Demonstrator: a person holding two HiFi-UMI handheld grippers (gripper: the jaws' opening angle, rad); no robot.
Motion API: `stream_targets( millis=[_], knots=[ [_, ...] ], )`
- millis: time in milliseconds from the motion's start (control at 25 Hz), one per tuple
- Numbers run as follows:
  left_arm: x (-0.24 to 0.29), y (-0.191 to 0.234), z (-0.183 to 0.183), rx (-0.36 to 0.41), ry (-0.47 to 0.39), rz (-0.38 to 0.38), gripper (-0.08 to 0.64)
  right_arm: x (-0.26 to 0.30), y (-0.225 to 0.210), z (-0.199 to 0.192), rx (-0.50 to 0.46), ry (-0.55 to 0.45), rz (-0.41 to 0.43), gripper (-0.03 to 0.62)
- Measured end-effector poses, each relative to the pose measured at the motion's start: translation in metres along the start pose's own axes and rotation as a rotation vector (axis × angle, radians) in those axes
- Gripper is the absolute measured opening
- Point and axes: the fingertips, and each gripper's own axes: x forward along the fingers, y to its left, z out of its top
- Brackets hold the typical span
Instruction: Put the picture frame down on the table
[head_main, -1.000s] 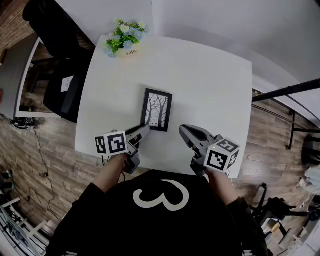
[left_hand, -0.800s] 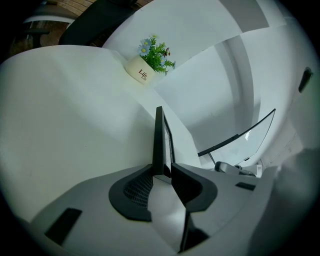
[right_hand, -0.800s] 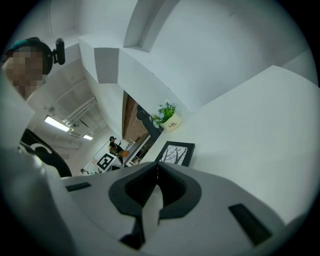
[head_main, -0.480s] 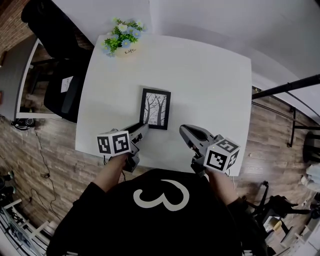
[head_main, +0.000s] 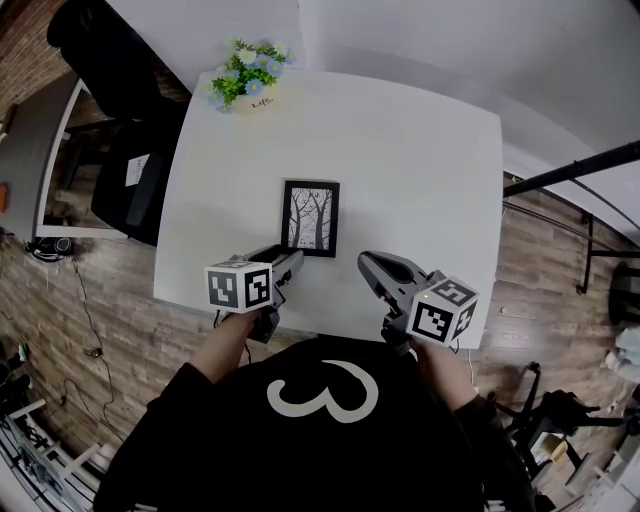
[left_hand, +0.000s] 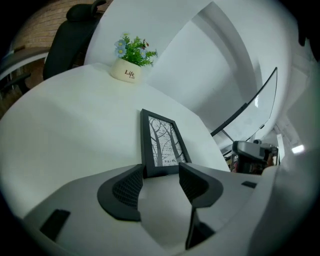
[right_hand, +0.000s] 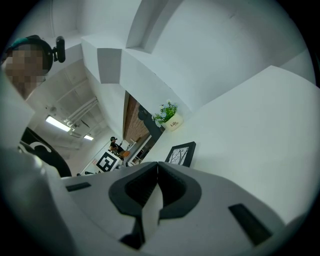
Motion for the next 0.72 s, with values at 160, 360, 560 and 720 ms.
stream_targets(
  millis=[160,360,560,720],
  knots=[
    [-0.007,0.002,0.005,0.105,-0.022,0.070,0.227,-0.002,0.003,-0.004,0.000,-0.003,0.002,0.023],
    [-0.021,-0.006,0.011,0.116,-0.069,0.067,0.227,-0.007,0.010,-0.007,-0.007,-0.007,0.008,0.023],
    [-0.053,-0.025,0.013,0.105,-0.141,0.010,0.225,-0.019,0.022,-0.003,-0.045,-0.022,0.010,0.023],
    [-0.090,-0.047,0.013,0.101,-0.218,-0.050,0.168,-0.036,0.039,0.004,-0.097,-0.042,0.013,0.023]
  ],
)
